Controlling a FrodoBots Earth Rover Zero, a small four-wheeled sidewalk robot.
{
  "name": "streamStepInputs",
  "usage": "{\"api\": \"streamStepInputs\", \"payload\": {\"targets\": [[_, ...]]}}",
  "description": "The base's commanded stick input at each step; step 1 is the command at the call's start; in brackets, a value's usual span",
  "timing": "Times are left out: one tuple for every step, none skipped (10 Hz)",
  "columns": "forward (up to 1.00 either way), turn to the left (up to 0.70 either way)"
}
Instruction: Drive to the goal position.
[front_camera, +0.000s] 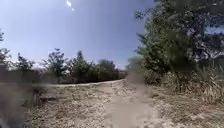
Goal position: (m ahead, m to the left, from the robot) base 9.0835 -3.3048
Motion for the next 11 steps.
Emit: {"api": "streamStepInputs", "payload": {"targets": [[0.45,0.02],[0.45,0.02],[0.45,0.02],[0.45,0.02],[0.45,0.02],[0.45,0.02],[0.45,0.02],[0.45,0.02],[0.45,0.02],[0.45,0.02],[0.45,0.02]]}}
